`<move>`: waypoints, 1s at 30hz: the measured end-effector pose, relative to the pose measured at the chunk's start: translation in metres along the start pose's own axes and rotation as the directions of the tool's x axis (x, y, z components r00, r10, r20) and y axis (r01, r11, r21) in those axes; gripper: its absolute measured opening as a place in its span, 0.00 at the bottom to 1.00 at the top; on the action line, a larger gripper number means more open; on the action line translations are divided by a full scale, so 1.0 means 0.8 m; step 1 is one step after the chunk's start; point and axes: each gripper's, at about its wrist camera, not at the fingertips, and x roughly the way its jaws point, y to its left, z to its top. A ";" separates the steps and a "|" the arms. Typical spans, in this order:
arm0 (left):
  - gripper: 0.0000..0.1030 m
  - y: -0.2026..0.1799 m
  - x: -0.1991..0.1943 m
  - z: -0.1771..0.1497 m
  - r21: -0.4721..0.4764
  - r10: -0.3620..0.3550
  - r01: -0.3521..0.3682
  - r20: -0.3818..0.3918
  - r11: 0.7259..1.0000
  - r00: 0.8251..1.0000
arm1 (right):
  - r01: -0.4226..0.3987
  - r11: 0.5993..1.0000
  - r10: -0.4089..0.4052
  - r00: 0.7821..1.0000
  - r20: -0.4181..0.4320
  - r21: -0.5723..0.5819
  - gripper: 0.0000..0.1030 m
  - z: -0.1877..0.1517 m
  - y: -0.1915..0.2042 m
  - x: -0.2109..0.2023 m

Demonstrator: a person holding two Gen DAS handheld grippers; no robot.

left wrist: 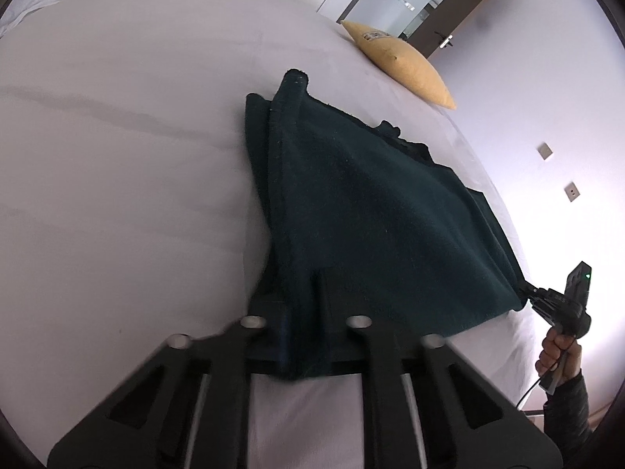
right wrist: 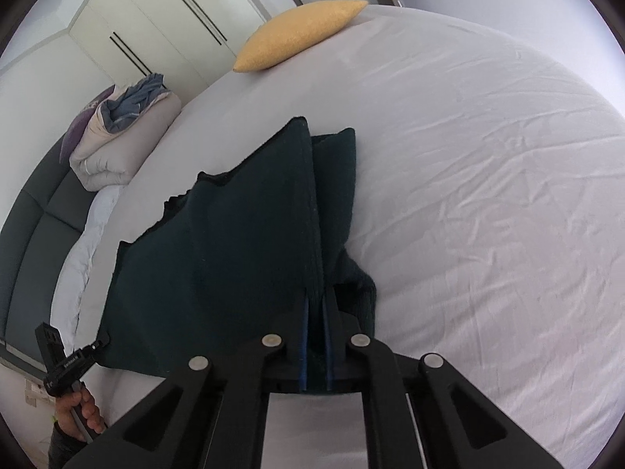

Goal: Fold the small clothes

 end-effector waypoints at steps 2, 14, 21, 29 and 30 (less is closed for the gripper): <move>0.05 -0.002 -0.007 -0.008 0.014 0.011 -0.011 0.005 1.000 1.000 | -0.006 1.000 0.006 1.000 0.007 0.001 0.07 -0.004 0.002 -0.006; 0.04 0.025 -0.004 -0.038 -0.066 -0.022 0.021 -0.007 0.998 1.000 | -0.017 0.996 0.016 1.000 0.005 0.089 0.06 -0.026 -0.031 0.005; 0.04 0.034 -0.006 -0.043 -0.106 -0.046 0.045 -0.002 0.993 0.999 | -0.028 0.992 0.027 1.000 0.009 0.122 0.06 -0.032 -0.046 0.007; 0.05 0.038 -0.014 -0.043 -0.121 -0.048 0.046 -0.013 0.992 0.999 | -0.055 0.988 0.054 0.998 0.012 0.145 0.08 -0.033 -0.050 0.003; 0.06 0.043 -0.021 -0.044 -0.148 -0.055 0.052 -0.016 0.988 0.998 | -0.050 0.986 0.048 0.999 0.019 0.156 0.10 -0.033 -0.052 -0.003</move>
